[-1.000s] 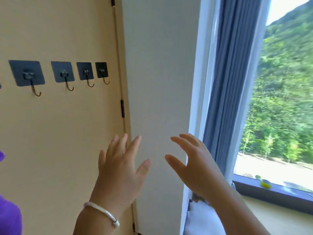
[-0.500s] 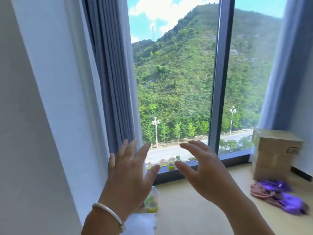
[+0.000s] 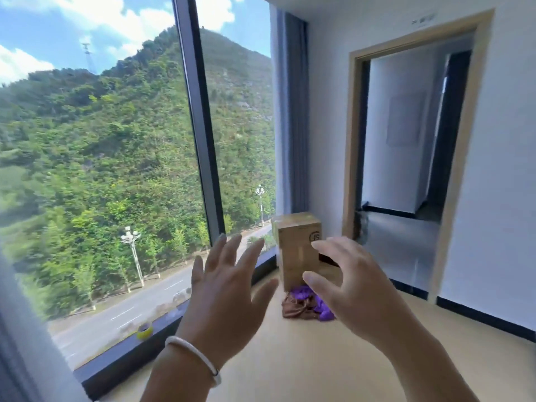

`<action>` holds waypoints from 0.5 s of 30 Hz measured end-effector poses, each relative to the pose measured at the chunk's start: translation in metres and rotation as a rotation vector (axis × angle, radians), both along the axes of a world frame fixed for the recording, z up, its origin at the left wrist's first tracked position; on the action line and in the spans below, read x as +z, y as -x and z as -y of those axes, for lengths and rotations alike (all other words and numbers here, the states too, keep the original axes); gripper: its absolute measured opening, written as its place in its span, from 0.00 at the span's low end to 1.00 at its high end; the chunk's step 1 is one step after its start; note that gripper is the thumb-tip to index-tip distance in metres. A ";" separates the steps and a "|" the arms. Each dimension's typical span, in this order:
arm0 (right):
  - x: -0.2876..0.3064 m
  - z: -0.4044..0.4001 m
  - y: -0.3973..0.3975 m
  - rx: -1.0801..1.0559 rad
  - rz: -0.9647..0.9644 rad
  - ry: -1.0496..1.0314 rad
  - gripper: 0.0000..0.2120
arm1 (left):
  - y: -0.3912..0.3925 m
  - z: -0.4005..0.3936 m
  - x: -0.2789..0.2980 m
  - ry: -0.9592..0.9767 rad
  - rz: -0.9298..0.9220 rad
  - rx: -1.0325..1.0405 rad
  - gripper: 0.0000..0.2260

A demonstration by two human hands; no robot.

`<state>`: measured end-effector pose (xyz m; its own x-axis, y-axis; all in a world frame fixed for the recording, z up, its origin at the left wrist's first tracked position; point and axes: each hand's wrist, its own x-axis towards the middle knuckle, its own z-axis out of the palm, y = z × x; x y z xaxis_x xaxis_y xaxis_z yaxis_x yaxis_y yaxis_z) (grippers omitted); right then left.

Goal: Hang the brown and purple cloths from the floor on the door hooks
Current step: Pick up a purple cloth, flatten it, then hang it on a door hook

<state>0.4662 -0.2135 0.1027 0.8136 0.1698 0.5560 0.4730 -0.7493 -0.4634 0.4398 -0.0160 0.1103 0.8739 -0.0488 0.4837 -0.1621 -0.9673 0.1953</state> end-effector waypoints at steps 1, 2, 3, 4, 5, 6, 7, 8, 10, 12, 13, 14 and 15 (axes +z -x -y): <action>0.000 0.020 -0.003 -0.051 0.001 0.005 0.25 | -0.012 0.019 0.000 -0.011 -0.009 -0.041 0.28; -0.001 0.040 -0.005 -0.101 -0.002 0.014 0.25 | -0.024 0.038 -0.001 -0.030 -0.021 -0.081 0.29; -0.002 0.059 -0.007 -0.149 -0.007 0.019 0.25 | -0.034 0.056 -0.002 -0.049 -0.035 -0.121 0.29; -0.002 0.077 -0.008 -0.196 -0.015 0.017 0.25 | -0.044 0.073 -0.002 -0.062 -0.050 -0.162 0.29; -0.003 0.095 -0.007 -0.241 -0.022 0.012 0.25 | -0.053 0.089 -0.003 -0.067 -0.062 -0.202 0.29; -0.005 0.112 -0.007 -0.286 -0.028 0.006 0.24 | -0.061 0.105 -0.004 -0.070 -0.069 -0.240 0.29; -0.007 0.128 -0.006 -0.329 -0.036 0.001 0.25 | -0.069 0.119 -0.005 -0.074 -0.069 -0.277 0.29; -0.009 0.143 -0.005 -0.370 -0.051 -0.005 0.25 | -0.077 0.134 -0.007 -0.078 -0.065 -0.313 0.29; -0.016 0.169 -0.003 -0.438 -0.087 -0.019 0.25 | -0.090 0.162 -0.011 -0.069 -0.062 -0.386 0.29; -0.025 0.191 -0.001 -0.493 -0.115 -0.025 0.25 | -0.103 0.189 -0.018 -0.050 -0.078 -0.456 0.29; -0.029 0.201 -0.001 -0.520 -0.128 -0.023 0.25 | -0.109 0.202 -0.022 -0.051 -0.087 -0.487 0.29; -0.033 0.211 -0.001 -0.547 -0.143 -0.022 0.25 | -0.115 0.214 -0.026 -0.056 -0.096 -0.516 0.29; -0.037 0.220 -0.003 -0.576 -0.156 -0.021 0.25 | -0.123 0.227 -0.030 -0.060 -0.104 -0.542 0.29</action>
